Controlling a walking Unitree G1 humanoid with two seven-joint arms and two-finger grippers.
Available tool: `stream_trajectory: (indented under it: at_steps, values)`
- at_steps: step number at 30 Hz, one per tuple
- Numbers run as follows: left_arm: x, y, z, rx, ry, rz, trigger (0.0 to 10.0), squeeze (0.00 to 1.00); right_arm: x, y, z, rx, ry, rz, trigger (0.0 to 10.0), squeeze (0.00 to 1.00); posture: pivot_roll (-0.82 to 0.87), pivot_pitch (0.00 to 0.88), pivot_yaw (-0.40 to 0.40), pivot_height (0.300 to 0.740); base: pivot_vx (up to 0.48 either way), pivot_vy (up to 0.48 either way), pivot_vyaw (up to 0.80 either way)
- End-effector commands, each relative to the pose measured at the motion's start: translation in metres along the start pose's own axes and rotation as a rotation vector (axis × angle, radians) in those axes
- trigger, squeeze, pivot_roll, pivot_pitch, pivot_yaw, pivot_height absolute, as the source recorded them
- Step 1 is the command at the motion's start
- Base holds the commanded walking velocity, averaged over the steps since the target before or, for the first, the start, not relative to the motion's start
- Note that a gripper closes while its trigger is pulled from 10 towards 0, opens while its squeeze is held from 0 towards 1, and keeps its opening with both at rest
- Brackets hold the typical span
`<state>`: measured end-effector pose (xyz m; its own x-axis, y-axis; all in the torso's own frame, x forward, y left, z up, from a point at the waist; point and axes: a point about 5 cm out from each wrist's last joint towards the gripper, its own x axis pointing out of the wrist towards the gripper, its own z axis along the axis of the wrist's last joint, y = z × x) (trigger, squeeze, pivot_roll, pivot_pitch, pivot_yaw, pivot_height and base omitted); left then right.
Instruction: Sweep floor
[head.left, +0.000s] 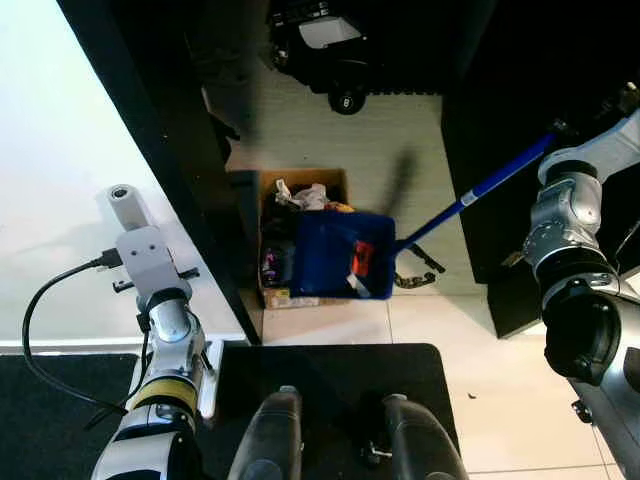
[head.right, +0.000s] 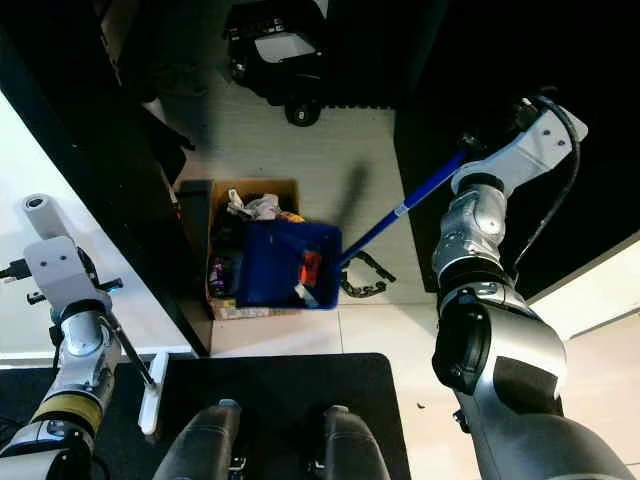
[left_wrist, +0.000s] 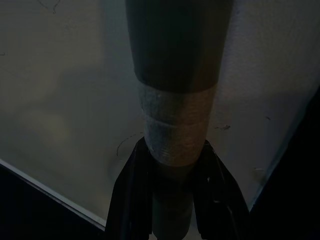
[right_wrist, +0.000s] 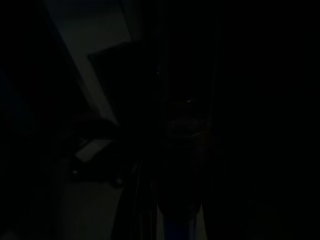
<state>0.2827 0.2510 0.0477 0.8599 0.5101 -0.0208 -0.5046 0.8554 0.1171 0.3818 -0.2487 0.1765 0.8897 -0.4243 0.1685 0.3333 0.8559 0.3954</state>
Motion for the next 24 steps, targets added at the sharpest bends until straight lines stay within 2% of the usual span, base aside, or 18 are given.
stream_trajectory:
  at_steps: [1,3,4,5,9,13,15,17,19,21,22,23,24]
  values:
    - [0.003,0.008,0.007,0.018,-0.05,0.013,10.0,0.0,0.007,0.006,0.018,0.003,-0.083,-0.01,10.0,0.0,0.1,0.104,-0.073,0.74,0.0,0.0,0.0]
    - [0.003,0.01,0.007,0.022,-0.053,0.017,10.0,0.0,0.008,0.01,0.02,-0.025,-0.092,-0.013,10.0,0.0,0.1,0.107,-0.077,0.74,0.0,0.0,0.0]
    - [0.002,0.014,0.006,0.029,-0.058,0.024,10.0,0.0,0.009,0.02,0.022,-0.086,-0.102,-0.031,10.0,0.0,0.11,0.112,-0.086,0.74,0.0,0.0,0.0]
    - [0.002,0.015,0.006,0.031,-0.06,0.027,10.0,0.0,0.009,0.024,0.022,-0.105,-0.104,-0.036,10.0,0.0,0.11,0.112,-0.086,0.74,0.0,0.0,0.0]
    - [0.001,0.018,0.006,0.034,-0.064,0.034,10.0,0.0,0.009,0.032,0.023,-0.129,-0.106,-0.038,10.0,0.0,0.12,0.113,-0.089,0.74,0.0,0.0,0.0]
    - [0.001,0.021,0.007,0.042,-0.075,0.042,10.0,0.0,0.009,0.05,0.025,-0.149,-0.108,-0.072,10.0,0.0,0.13,0.117,-0.099,0.74,0.0,0.0,0.0]
    - [0.001,0.021,0.007,0.042,-0.075,0.042,10.0,0.0,0.009,0.05,0.025,-0.149,-0.108,-0.072,10.0,0.0,0.13,0.117,-0.099,0.74,0.0,0.0,0.0]
    - [0.002,0.023,0.008,0.044,-0.079,0.048,10.0,0.0,0.008,0.064,0.026,-0.146,-0.121,-0.048,10.0,0.0,0.14,0.126,-0.105,0.74,0.0,0.0,0.0]
    - [0.002,0.023,0.008,0.044,-0.079,0.048,10.0,0.0,0.008,0.064,0.026,-0.146,-0.121,-0.048,10.0,0.0,0.14,0.126,-0.105,0.74,0.0,0.0,0.0]
    - [0.001,0.026,0.009,0.046,-0.084,0.057,10.0,0.0,0.002,0.087,0.024,-0.172,-0.133,-0.014,10.0,0.0,0.14,0.133,-0.108,0.74,0.0,0.0,0.0]
    - [0.001,0.026,0.009,0.046,-0.084,0.057,10.0,0.0,0.002,0.087,0.024,-0.172,-0.133,-0.014,10.0,0.0,0.14,0.133,-0.108,0.74,0.0,0.0,0.0]
    - [0.001,0.027,0.009,0.047,-0.088,0.065,10.0,0.0,-0.005,0.107,0.02,-0.187,-0.139,0.006,10.0,0.0,0.14,0.14,-0.113,0.74,0.0,0.0,0.0]
    - [0.0,0.028,0.009,0.047,-0.089,0.068,10.0,0.0,-0.009,0.115,0.019,-0.186,-0.148,0.014,10.0,0.0,0.14,0.142,-0.116,0.74,0.0,0.0,0.0]
